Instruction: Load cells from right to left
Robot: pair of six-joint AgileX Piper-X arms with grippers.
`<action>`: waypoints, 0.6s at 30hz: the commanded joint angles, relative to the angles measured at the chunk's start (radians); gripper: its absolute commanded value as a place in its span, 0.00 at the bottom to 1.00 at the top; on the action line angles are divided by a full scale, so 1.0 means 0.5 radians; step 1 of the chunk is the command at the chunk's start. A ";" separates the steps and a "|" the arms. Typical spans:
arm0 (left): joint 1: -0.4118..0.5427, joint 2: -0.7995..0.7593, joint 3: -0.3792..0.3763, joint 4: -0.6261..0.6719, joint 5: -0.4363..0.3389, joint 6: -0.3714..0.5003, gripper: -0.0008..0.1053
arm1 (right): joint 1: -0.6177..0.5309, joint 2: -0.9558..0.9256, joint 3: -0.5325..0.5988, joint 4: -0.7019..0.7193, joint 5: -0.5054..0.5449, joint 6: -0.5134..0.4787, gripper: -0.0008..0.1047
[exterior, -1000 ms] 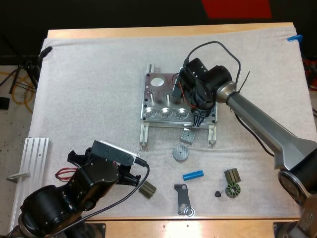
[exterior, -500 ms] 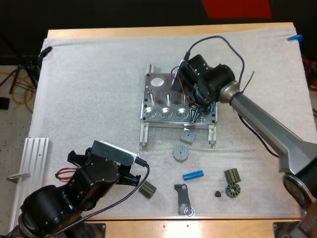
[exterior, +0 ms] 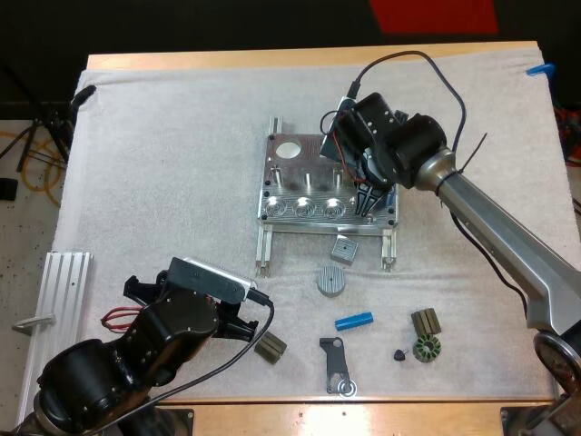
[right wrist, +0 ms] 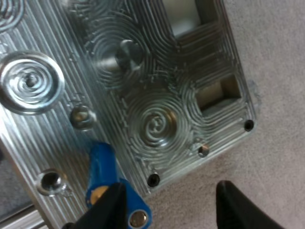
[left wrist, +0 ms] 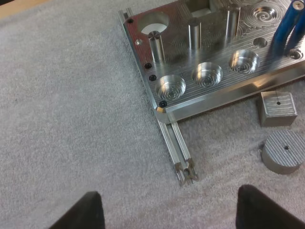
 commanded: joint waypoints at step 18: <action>-0.012 -0.006 0.000 -0.017 -0.017 -0.008 0.56 | -0.009 -0.011 0.223 -0.192 0.042 -0.003 0.41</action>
